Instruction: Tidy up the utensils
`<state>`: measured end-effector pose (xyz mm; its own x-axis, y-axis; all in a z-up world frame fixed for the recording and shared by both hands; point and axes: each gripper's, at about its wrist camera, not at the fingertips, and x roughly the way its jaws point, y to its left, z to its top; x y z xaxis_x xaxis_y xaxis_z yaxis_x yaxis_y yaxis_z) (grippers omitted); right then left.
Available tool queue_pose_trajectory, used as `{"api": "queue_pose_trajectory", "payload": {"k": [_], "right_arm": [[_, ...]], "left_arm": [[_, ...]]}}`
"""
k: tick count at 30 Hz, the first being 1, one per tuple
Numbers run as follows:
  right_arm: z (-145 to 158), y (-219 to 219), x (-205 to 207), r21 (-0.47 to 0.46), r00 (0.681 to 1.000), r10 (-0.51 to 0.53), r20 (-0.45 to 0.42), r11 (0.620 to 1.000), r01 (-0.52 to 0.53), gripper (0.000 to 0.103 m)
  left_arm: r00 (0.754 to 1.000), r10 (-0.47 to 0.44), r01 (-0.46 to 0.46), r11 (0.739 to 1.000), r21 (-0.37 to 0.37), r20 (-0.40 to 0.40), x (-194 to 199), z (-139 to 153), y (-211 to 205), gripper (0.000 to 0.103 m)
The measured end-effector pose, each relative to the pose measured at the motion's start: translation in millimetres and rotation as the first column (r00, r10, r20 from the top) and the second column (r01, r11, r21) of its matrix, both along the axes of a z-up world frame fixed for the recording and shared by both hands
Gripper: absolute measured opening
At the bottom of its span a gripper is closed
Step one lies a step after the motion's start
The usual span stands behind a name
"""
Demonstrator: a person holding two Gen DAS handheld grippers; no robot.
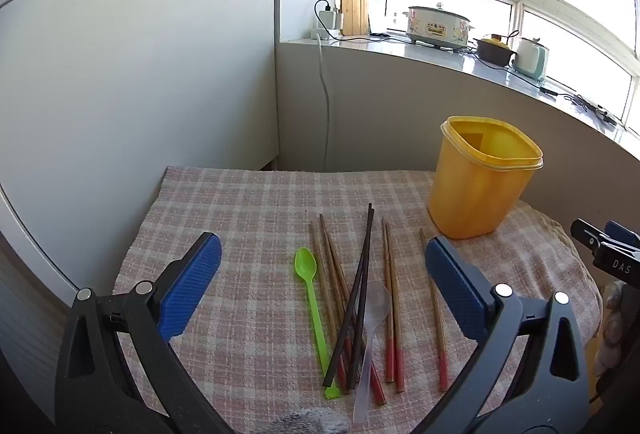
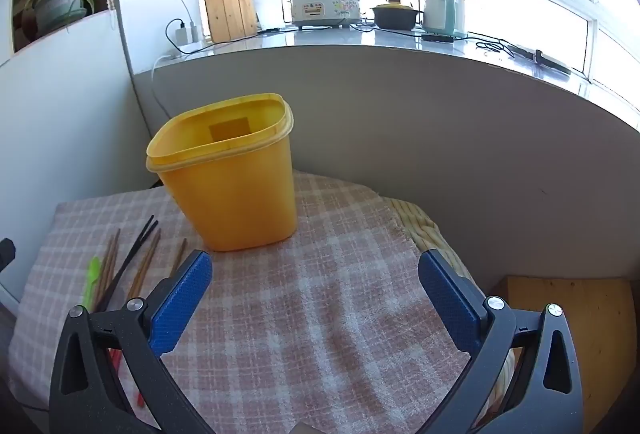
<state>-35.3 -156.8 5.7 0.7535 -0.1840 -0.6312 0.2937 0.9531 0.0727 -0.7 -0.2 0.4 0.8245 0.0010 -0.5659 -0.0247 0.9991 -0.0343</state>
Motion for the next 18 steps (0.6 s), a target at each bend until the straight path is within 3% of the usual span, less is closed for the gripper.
{"api": "queue_pose_trajectory", "payload": {"k": [18], "right_arm": [[17, 12, 1, -0.039, 0.999, -0.009, 0.051, 0.999, 0.011, 0.102]], "left_arm": [[1.0, 0.024, -0.024, 0.999, -0.025, 0.019, -2, 7, 10, 0.103]]}}
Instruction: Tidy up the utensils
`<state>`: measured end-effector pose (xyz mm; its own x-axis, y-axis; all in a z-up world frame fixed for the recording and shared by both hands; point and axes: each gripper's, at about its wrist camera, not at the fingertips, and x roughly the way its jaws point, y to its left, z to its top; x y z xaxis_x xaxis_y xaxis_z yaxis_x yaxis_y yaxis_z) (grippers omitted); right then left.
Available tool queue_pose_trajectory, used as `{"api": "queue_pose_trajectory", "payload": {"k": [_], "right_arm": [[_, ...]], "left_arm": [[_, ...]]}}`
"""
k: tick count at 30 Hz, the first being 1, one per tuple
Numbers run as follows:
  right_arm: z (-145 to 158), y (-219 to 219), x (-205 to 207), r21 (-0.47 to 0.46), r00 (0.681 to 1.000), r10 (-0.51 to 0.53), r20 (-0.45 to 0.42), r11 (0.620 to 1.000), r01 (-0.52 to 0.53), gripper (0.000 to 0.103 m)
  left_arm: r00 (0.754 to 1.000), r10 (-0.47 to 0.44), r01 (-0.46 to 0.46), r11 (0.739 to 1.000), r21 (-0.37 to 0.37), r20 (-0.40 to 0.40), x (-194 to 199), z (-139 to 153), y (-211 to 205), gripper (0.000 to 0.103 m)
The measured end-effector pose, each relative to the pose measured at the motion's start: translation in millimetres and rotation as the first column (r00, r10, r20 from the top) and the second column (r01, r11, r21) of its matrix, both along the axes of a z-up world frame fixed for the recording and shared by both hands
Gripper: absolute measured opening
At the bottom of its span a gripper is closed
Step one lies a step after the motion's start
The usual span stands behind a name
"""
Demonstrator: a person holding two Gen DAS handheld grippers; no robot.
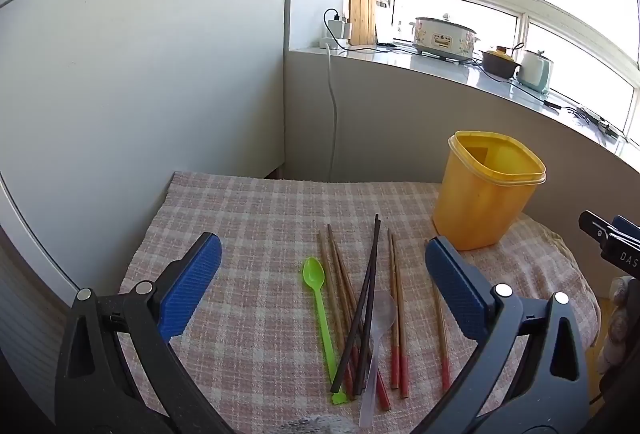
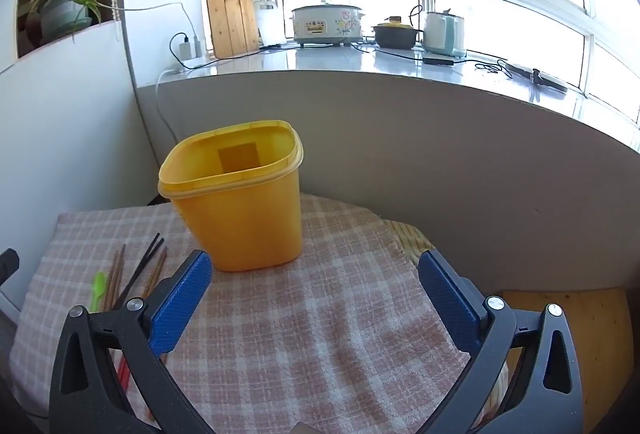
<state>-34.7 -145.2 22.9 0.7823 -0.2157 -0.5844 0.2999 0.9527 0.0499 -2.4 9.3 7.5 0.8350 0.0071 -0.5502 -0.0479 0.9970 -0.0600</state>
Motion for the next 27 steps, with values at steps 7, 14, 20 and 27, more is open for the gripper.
{"api": "queue_pose_trajectory", "payload": {"k": [7, 14, 20, 27], "right_arm": [[5.9, 1.2, -1.1, -0.02, 1.0, 0.0, 0.024, 1.0, 0.0, 0.102], [4.3, 1.1, -0.6, -0.02, 1.0, 0.0, 0.024, 1.0, 0.0, 0.102], [4.7, 3.1, -0.3, -0.021, 1.0, 0.002, 0.019, 1.0, -0.002, 0.102], [4.6, 2.6, -0.2, -0.018, 1.0, 0.001, 0.017, 1.0, -0.001, 0.102]], "left_arm": [[1.0, 0.003, -0.003, 1.0, -0.008, 0.004, -0.1, 2.0, 2.7, 0.103], [1.0, 0.002, -0.002, 1.0, -0.01, 0.004, -0.2, 3.1, 4.1, 0.103], [1.0, 0.001, -0.001, 1.0, -0.01, 0.004, -1.7, 3.1, 3.5, 0.103], [1.0, 0.001, -0.001, 1.0, -0.009, 0.004, -2.8, 3.3, 2.5, 0.103]]}}
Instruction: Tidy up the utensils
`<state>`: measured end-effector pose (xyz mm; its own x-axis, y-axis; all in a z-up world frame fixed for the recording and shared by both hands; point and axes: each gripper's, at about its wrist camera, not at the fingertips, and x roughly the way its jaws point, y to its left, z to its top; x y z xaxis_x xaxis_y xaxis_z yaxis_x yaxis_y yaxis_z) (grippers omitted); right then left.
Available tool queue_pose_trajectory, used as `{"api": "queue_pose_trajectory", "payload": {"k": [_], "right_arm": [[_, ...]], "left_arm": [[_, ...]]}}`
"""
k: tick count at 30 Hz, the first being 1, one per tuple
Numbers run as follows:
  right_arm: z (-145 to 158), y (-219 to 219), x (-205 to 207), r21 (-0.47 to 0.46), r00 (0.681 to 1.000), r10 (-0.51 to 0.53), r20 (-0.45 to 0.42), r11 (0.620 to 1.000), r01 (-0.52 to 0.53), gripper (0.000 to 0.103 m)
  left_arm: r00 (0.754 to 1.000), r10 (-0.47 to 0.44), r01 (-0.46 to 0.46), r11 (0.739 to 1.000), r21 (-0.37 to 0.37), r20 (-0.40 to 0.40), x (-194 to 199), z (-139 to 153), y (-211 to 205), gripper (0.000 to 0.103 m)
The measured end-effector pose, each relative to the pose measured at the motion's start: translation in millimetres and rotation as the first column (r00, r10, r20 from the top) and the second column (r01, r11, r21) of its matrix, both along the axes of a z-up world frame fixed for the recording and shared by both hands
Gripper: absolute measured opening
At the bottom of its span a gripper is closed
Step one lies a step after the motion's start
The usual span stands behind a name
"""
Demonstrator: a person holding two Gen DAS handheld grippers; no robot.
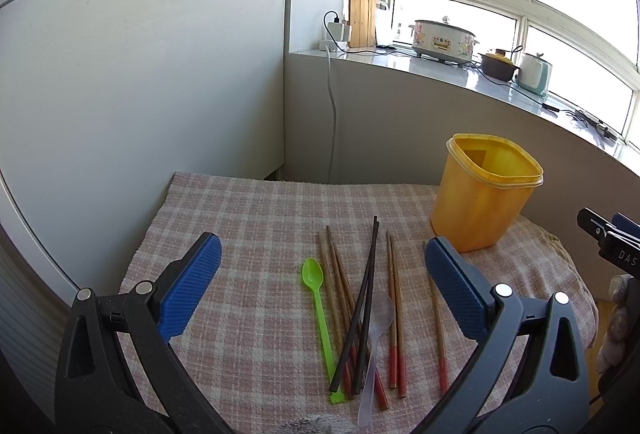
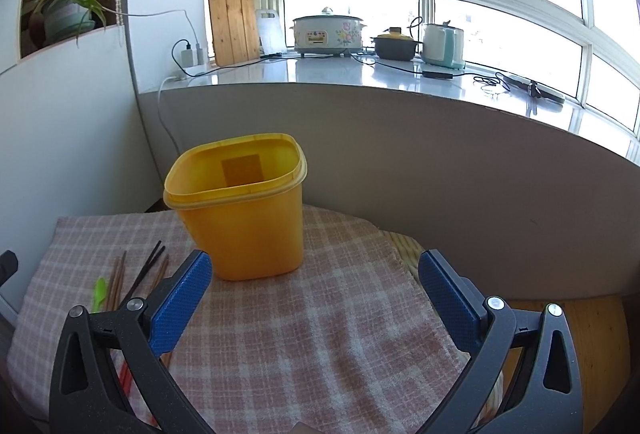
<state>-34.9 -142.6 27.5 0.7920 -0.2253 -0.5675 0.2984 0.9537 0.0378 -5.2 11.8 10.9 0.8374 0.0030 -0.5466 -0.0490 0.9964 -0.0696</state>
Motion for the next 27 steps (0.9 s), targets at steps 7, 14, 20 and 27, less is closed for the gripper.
{"api": "queue_pose_trajectory", "payload": {"k": [7, 14, 20, 27], "right_arm": [[-0.7, 2.5, 0.9, -0.001, 1.0, 0.005, -0.005, 1.0, -0.005, 0.102], [-0.3, 4.5, 1.2, 0.001, 1.0, 0.007, -0.007, 1.0, -0.007, 0.102], [0.0, 4.6, 2.1, 0.007, 1.0, 0.007, -0.012, 1.0, -0.007, 0.102], [-0.3, 4.5, 1.9, 0.008, 1.0, 0.008, -0.013, 1.0, -0.007, 0.102]], "left_arm": [[1.0, 0.002, -0.002, 1.0, 0.0, 0.0, -1.3, 0.1, -0.8, 0.103], [1.0, 0.002, -0.002, 1.0, -0.001, 0.0, -1.3, 0.4, 0.2, 0.103], [1.0, 0.002, -0.002, 1.0, -0.001, -0.001, -1.4, 0.6, 1.0, 0.103], [1.0, 0.0, 0.0, 1.0, -0.002, -0.002, -2.2, 0.7, 1.3, 0.103]]}}
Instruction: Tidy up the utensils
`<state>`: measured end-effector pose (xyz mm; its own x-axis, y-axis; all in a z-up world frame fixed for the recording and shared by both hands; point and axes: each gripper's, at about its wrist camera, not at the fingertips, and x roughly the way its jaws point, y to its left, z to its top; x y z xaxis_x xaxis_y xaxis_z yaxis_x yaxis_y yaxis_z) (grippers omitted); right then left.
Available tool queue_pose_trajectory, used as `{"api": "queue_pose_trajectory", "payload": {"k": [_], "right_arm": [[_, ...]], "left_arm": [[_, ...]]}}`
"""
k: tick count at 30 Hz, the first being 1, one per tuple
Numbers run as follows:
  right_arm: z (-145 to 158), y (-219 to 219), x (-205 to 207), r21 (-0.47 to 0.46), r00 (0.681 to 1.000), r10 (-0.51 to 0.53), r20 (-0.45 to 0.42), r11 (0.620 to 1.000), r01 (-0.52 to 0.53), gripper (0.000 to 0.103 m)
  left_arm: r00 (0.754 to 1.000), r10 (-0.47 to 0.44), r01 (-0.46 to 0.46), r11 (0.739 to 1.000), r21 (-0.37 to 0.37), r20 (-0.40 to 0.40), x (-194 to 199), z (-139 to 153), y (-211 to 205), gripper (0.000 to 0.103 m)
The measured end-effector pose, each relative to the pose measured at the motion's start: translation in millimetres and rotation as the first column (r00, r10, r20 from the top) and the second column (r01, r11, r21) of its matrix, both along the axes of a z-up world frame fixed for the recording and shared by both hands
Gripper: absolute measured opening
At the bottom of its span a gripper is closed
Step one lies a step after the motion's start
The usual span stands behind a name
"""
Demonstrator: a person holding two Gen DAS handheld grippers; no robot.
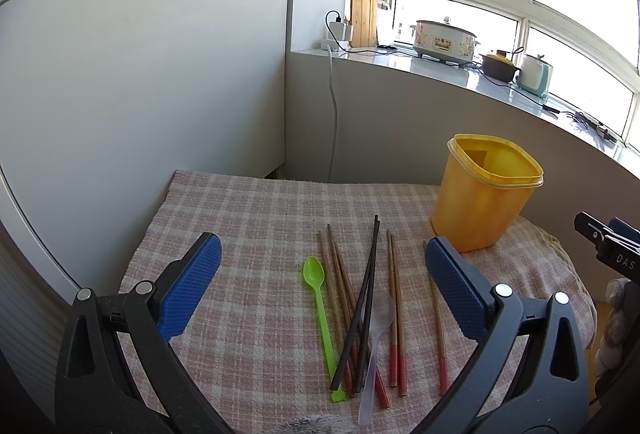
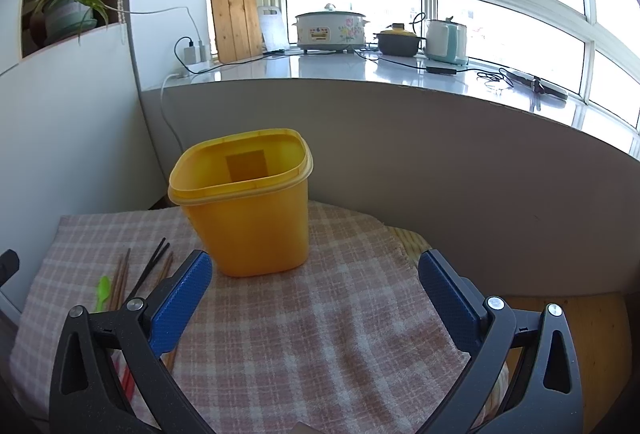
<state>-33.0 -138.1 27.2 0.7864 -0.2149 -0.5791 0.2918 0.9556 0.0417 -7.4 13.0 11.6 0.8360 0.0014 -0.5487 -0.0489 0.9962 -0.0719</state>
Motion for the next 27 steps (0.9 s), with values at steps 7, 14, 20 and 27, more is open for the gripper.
{"api": "queue_pose_trajectory", "payload": {"k": [7, 14, 20, 27], "right_arm": [[0, -1, 0, 0.005, 1.0, 0.001, -0.005, 1.0, -0.001, 0.102], [0, -1, 0, 0.006, 1.0, 0.003, -0.007, 1.0, -0.002, 0.102], [0, 1, -1, 0.007, 1.0, 0.003, -0.008, 1.0, -0.003, 0.102], [-6, 3, 0, 0.017, 1.0, 0.017, -0.026, 1.0, -0.017, 0.102]], "left_arm": [[1.0, 0.001, -0.001, 1.0, 0.0, 0.0, 0, 0, 0, 0.103], [1.0, 0.001, -0.001, 1.0, -0.001, -0.001, 0, 0, 1, 0.103], [1.0, 0.014, -0.014, 1.0, -0.002, -0.006, -1, -2, 4, 0.103], [0.998, 0.065, -0.064, 0.997, 0.036, -0.023, 5, -9, 21, 0.103]]}}
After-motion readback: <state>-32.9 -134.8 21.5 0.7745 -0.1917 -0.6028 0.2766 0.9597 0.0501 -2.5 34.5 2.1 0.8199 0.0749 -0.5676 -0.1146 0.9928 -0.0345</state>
